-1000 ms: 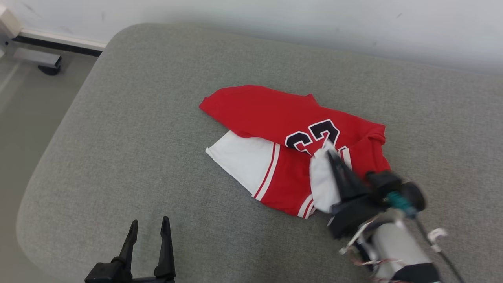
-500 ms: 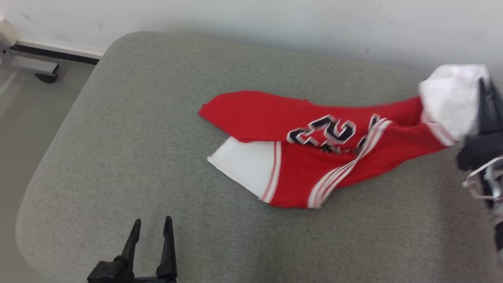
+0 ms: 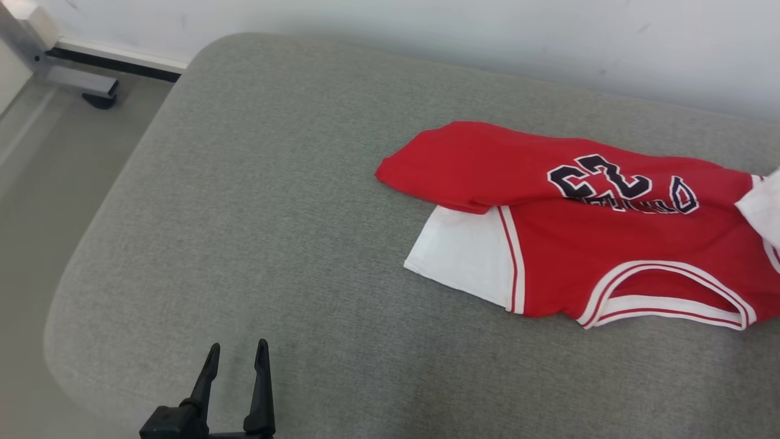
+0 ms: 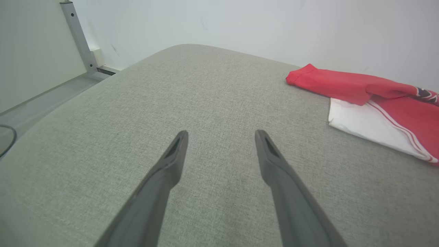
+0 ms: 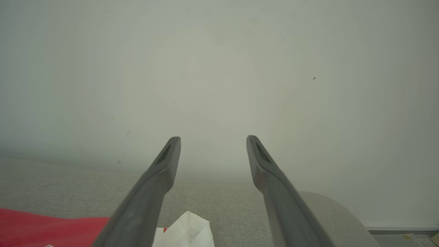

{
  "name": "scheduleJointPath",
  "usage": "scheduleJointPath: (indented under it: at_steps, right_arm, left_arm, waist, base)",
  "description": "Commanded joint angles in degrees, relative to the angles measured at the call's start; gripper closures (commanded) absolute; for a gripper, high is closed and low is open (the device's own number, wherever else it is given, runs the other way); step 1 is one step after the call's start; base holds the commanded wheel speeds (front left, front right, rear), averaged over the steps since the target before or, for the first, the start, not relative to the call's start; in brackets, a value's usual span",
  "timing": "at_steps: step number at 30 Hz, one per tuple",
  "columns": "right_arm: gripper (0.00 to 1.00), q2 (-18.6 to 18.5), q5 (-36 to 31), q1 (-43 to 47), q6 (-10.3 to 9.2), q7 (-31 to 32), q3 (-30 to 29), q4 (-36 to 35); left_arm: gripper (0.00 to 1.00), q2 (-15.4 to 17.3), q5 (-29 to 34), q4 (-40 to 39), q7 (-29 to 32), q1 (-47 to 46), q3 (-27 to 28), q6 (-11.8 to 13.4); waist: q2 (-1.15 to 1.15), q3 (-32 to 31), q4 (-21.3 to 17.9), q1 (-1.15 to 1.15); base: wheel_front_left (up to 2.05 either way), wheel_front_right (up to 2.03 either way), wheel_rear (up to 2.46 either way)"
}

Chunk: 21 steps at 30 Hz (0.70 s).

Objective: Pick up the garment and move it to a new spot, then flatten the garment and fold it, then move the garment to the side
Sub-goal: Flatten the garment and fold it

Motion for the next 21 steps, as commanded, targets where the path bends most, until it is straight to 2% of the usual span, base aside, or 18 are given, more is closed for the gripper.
scheduleJointPath:
  at_steps: [1,4,7,11,12,16,21]
  right_arm:
    - [0.00,0.8,-0.1,0.8,-0.14,0.0,-0.2,-0.4]
    - [0.00,3.8,0.6,2.2,-0.14,0.0,1.0,-2.5]
    - [0.00,7.5,3.0,4.8,-0.14,0.0,4.6,-5.6]
    - [0.00,11.6,7.6,10.3,-0.14,0.0,13.1,-10.0]
    - [0.00,13.4,10.4,13.5,-0.14,0.0,17.6,-12.0]
    - [0.00,14.9,16.7,19.5,-0.14,0.0,25.4,-13.8]
    - [0.00,16.1,20.2,24.4,-0.14,0.0,33.2,-15.1]
  left_arm:
    - [0.00,0.0,0.4,0.3,-0.2,0.4,0.1,0.2]
    - [0.00,0.0,0.8,0.5,-0.2,0.0,0.5,0.0]
    - [0.00,0.0,0.9,0.7,-0.2,-0.4,0.6,-0.1]
    - [0.00,0.0,0.4,1.1,-0.2,-0.7,0.3,-0.3]
    - [0.00,0.0,0.3,1.4,-0.2,-0.6,0.2,-0.2]
    - [0.00,0.0,-0.1,2.2,-0.2,0.1,-0.1,-0.2]
    - [0.00,0.0,0.0,2.9,-0.2,1.1,0.6,-0.4]
  waist:
    - [0.00,-0.6,-1.0,0.00]
    - [0.00,-1.1,-2.8,0.00]
    - [0.00,-1.6,-4.7,0.00]
    - [0.00,-2.4,-6.4,0.00]
    - [0.00,-2.9,-7.1,0.00]
    - [0.00,-3.8,-7.7,0.00]
    - [0.00,-5.0,-7.9,0.00]
  base:
    - [0.00,0.00,0.00]
    - [0.00,0.00,0.00]
    - [0.00,0.00,0.00]
    - [0.00,0.00,0.00]
    - [0.00,0.00,0.00]
    - [0.00,0.00,0.00]
    - [0.00,0.00,0.00]
